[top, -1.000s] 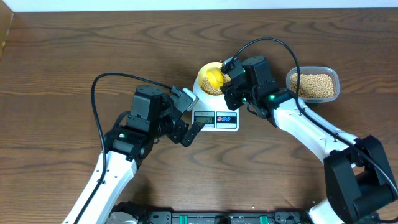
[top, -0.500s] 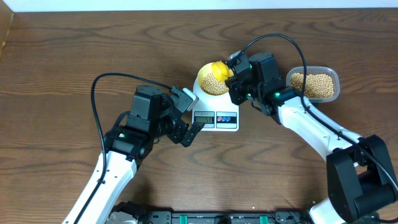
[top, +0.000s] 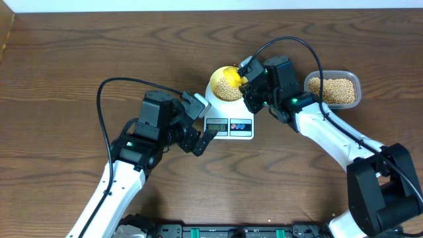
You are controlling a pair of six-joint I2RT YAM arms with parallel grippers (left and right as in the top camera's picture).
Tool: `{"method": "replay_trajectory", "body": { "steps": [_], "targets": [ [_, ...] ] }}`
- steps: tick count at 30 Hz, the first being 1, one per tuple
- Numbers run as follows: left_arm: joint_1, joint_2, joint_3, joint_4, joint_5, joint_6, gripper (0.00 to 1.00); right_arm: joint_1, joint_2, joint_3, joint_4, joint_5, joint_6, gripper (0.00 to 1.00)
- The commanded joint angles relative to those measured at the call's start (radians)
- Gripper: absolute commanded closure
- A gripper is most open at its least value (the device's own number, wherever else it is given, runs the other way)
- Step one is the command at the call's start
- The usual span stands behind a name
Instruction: Scoop item into bowl and weigh 50g on scale
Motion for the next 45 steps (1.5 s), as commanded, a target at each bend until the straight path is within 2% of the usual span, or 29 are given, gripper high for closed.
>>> {"method": "replay_trajectory", "body": {
  "steps": [1, 45],
  "targets": [
    [0.003, 0.006, -0.011, -0.003, 0.01, 0.02, 0.0, -0.001, 0.001, 0.021, -0.002, 0.001, -0.075, 0.99],
    [0.003, 0.006, -0.011, -0.003, 0.01, 0.02, 0.0, 0.038, 0.024, 0.021, -0.009, 0.051, -0.127, 0.99]
  ]
}}
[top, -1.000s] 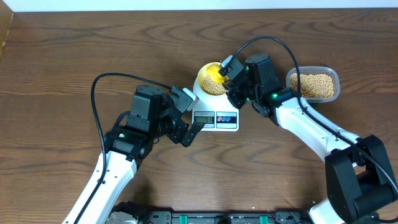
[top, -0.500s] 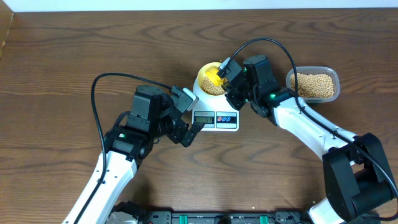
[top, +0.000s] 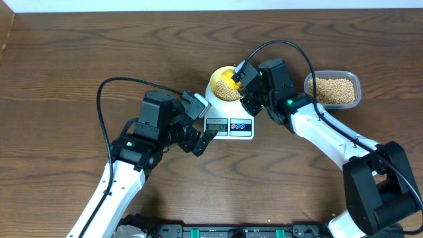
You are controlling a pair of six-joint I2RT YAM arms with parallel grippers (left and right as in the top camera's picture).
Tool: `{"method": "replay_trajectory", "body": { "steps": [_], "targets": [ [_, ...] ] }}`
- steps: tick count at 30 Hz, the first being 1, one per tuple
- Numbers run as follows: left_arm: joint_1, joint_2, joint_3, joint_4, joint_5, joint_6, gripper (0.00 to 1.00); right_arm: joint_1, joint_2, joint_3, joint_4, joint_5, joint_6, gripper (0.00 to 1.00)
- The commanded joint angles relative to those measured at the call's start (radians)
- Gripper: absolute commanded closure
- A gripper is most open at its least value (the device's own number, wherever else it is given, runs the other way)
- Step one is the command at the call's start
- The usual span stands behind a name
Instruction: Scoop item into bowl and weigh 50g on scale
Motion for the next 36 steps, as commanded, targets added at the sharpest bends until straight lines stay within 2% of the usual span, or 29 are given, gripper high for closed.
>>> {"method": "replay_trajectory", "body": {
  "steps": [1, 36],
  "targets": [
    [0.003, 0.006, -0.011, -0.003, 0.01, 0.02, 0.0, 0.009, 0.008, 0.021, -0.002, -0.01, -0.015, 0.99],
    [0.003, 0.006, -0.011, -0.003, 0.01, 0.021, 0.0, 0.041, 0.008, 0.021, -0.028, -0.051, -0.014, 0.99]
  ]
}}
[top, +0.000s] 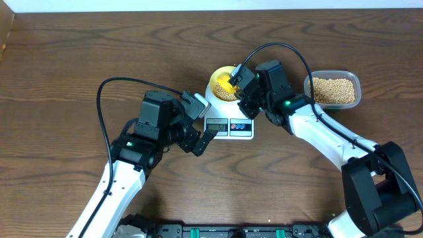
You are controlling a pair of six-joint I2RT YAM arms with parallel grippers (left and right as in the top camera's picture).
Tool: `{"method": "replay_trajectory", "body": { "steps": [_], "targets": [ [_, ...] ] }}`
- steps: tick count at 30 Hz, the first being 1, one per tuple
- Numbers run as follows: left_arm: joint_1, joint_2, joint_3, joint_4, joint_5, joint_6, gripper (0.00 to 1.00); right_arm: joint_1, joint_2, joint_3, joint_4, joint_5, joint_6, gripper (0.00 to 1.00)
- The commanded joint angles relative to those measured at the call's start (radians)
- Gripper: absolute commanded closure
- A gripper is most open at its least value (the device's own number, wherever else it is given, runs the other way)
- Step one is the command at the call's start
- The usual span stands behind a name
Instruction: Scoop item into bowl and weigh 50g on scale
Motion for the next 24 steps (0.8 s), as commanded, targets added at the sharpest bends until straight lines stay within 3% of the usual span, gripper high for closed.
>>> {"method": "replay_trajectory", "body": {
  "steps": [1, 15, 24],
  "targets": [
    [0.003, 0.006, -0.01, -0.003, 0.01, 0.02, 0.0, 0.022, 0.008, 0.02, 0.001, -0.022, -0.014, 0.99],
    [0.003, 0.006, -0.01, -0.003, 0.01, 0.02, 0.0, 0.015, 0.008, 0.02, 0.018, -0.061, 0.022, 0.99],
    [0.003, 0.006, -0.01, -0.003, 0.01, 0.021, 0.0, -0.036, 0.008, 0.02, 0.042, -0.085, 0.129, 0.99]
  ]
}}
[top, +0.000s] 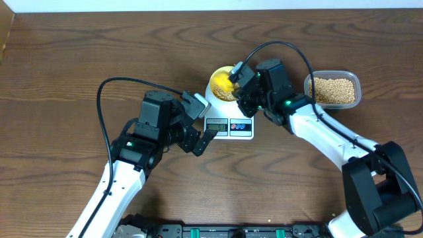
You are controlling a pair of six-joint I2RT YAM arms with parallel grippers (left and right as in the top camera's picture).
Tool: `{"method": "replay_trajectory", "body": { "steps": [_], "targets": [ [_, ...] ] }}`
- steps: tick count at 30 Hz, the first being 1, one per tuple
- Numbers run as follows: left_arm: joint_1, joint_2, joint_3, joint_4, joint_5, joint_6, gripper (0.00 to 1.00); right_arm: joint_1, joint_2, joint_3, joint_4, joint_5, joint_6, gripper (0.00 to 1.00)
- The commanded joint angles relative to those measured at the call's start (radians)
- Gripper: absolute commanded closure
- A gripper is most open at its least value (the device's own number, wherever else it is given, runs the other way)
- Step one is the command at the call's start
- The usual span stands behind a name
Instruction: Scoop item into bowl and weigh 50g on scale
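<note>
A yellow bowl (pixel 218 78) with tan beans stands on the white scale (pixel 229 119), whose display (pixel 216 125) faces the front edge. My right gripper (pixel 238 84) is over the bowl's right rim, shut on a yellow scoop (pixel 223 84) that dips into the beans. Left of the scale my left gripper (pixel 206 137) hangs open, its fingers near the scale's front left corner and holding nothing. The clear tub (pixel 333 90) of beans sits to the right.
The brown wooden table (pixel 73 59) carries only the scale, bowl and tub. A black cable (pixel 284 46) arches over the right arm; another (pixel 112 86) loops above the left arm.
The scoop in my right gripper has shifted slightly left and lower inside the bowl. My left arm has not moved.
My right gripper first held the scoop, heaped with beans, over the bowl. Later the scoop stood tipped in the bowl and appeared emptied. Since then it has edged further left into the bowl, where it is now. My left gripper stayed open beside the scale.
</note>
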Motion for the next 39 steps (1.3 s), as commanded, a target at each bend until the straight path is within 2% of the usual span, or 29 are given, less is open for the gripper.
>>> {"method": "replay_trajectory", "body": {
  "steps": [1, 15, 29, 39],
  "targets": [
    [0.003, 0.006, -0.011, -0.003, 0.01, 0.02, 0.0, -0.026, 0.008, 0.02, 0.003, -0.05, 0.069, 0.99],
    [0.003, 0.006, -0.011, -0.003, 0.01, 0.02, 0.0, -0.094, 0.008, 0.02, 0.003, -0.183, 0.189, 0.99],
    [0.003, 0.006, -0.011, -0.003, 0.01, 0.02, 0.0, -0.082, 0.008, 0.02, 0.003, -0.129, 0.064, 0.99],
    [0.003, 0.006, -0.011, -0.003, 0.01, 0.02, 0.0, -0.08, 0.008, 0.02, 0.003, -0.122, 0.066, 0.99]
  ]
}}
